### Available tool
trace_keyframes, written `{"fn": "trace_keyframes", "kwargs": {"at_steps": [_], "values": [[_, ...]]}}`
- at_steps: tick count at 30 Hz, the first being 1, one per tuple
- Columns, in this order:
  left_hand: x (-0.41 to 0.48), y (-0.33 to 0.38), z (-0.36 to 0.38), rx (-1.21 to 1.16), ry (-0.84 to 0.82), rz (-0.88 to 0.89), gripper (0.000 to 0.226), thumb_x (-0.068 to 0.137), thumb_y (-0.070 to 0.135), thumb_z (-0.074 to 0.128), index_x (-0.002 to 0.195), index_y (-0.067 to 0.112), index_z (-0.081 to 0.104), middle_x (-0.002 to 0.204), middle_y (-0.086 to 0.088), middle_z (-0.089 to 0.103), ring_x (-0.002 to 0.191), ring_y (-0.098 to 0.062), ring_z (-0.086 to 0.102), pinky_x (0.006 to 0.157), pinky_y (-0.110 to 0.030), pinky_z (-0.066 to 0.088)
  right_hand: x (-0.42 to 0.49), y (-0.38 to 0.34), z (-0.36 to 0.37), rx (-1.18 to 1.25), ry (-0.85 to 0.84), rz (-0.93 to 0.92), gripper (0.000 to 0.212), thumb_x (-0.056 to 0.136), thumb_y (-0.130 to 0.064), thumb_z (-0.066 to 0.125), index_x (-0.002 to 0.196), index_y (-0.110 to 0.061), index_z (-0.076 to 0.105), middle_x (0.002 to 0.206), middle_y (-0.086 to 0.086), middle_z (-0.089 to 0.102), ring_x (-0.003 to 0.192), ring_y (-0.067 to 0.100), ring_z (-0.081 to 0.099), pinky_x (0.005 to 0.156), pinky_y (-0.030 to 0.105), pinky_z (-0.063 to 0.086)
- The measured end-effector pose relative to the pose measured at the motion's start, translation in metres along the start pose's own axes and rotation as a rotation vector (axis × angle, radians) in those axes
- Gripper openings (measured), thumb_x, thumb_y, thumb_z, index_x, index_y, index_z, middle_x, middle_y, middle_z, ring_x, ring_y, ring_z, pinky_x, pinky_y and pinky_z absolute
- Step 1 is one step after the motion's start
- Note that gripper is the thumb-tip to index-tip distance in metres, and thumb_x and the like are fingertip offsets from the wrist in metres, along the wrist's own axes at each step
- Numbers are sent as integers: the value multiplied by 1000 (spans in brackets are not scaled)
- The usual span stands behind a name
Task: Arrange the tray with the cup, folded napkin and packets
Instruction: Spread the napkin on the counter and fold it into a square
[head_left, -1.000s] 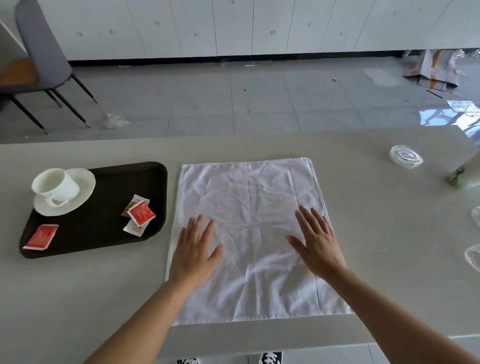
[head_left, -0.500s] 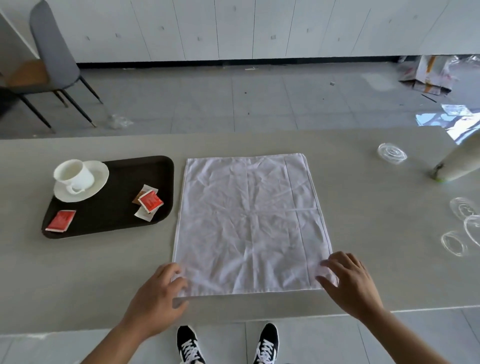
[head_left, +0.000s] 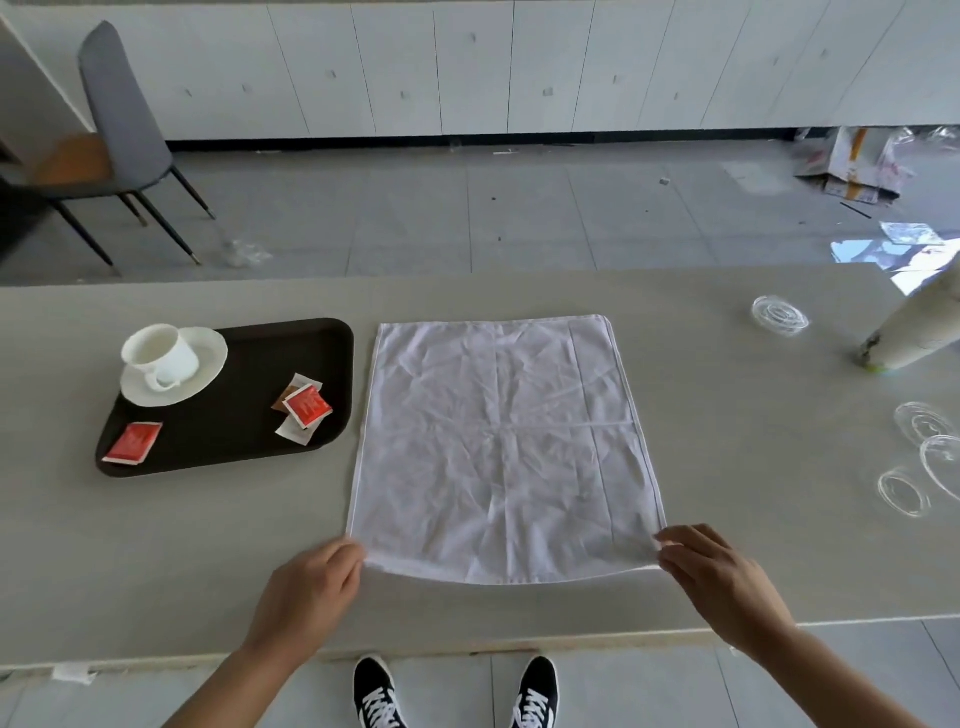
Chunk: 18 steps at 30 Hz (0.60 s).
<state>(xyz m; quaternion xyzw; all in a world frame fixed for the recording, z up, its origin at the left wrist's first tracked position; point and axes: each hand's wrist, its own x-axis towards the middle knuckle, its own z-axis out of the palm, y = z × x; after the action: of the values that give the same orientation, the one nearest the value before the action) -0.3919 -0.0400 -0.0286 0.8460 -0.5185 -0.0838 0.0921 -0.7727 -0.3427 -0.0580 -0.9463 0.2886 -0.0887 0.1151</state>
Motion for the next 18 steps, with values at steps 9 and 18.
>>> {"fn": "trace_keyframes", "kwargs": {"at_steps": [9,18], "values": [[1,-6,7,-145,-10,-88,38,71,-3,68,99,21,67,90,8,65,81,-15,62,60,-30,50,9,-7,-14,91,-76,289,14,93,-21,61,85,-29,53,75,-4,54,64,22,57,53,37,49],[11,-12,2,-506,-21,-320,18,79,10,76,82,28,76,76,15,72,75,1,65,70,-15,49,24,-12,-27,229,44,390,11,81,-10,79,84,-20,74,65,-6,68,60,18,66,56,29,51]]}}
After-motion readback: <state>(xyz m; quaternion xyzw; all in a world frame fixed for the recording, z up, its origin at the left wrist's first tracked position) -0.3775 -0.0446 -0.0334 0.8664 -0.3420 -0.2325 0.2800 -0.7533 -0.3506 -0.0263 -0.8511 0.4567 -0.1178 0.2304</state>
